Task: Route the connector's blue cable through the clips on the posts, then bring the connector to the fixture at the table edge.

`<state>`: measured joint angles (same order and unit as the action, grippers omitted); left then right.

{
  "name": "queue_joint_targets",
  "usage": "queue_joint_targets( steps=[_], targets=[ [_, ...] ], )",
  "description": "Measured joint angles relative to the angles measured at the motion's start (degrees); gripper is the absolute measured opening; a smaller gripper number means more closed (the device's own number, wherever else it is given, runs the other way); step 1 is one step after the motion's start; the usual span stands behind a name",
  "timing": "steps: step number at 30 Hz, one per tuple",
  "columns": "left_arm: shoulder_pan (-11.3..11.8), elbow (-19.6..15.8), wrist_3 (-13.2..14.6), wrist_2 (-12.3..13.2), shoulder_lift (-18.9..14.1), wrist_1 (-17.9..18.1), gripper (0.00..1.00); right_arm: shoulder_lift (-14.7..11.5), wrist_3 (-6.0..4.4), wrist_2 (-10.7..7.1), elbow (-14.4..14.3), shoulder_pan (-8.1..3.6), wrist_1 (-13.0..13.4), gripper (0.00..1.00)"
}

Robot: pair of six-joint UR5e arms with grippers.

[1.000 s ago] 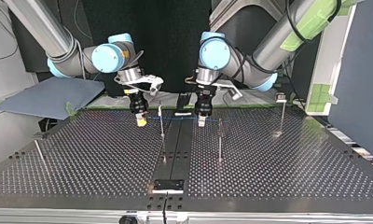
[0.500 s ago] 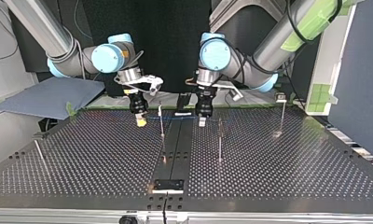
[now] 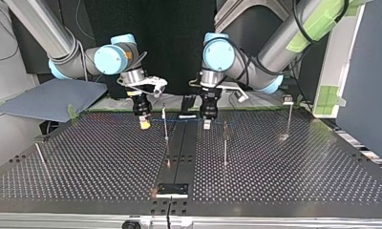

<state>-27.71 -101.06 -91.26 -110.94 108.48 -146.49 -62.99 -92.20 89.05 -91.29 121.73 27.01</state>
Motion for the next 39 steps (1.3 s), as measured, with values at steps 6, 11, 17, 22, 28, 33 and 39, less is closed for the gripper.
queue_joint_targets(
  steps=[6, 11, 17, 22, 28, 33, 39],
  targets=[
    [-0.8, -0.1, 0.4, 0.0, 0.0, 0.0, 0.01, 0.0, 0.04, 0.02, 0.0, 0.04, -1.2, 0.0],
    [-1.6, -0.2, 0.5, 0.0, 0.1, 0.1, 0.01, 0.1, 0.29, 0.15, -0.4, 0.08, -2.2, 0.0],
    [-2.2, -0.2, 0.7, 0.1, 1.0, 0.2, 0.01, 0.1, 0.2, 0.49, -2.9, -0.77, -0.3, 0.0],
    [-2.7, -0.2, 1.1, 0.0, 2.7, 0.2, 0.01, 0.1, -0.03, 0.58, -5.3, -1.32, 2.0, 0.0],
    [-3.7, -0.5, 1.1, -0.1, 3.6, 0.6, 0.01, 0.2, 0.15, 0.61, -7.2, -1.57, 4.5, 0.0],
    [-4.6, -1.3, 1.2, -0.5, 5.1, 1.4, 0.01, 0.3, 1.08, 0.63, -7.8, -1.6, 4.6, 0.0],
    [-5.4, -1.9, 1.1, -0.7, 6.7, 3.2, 0.01, 0.5, 1.89, 0.55, -9.2, -1.62, 5.6, 0.0]
  ],
)
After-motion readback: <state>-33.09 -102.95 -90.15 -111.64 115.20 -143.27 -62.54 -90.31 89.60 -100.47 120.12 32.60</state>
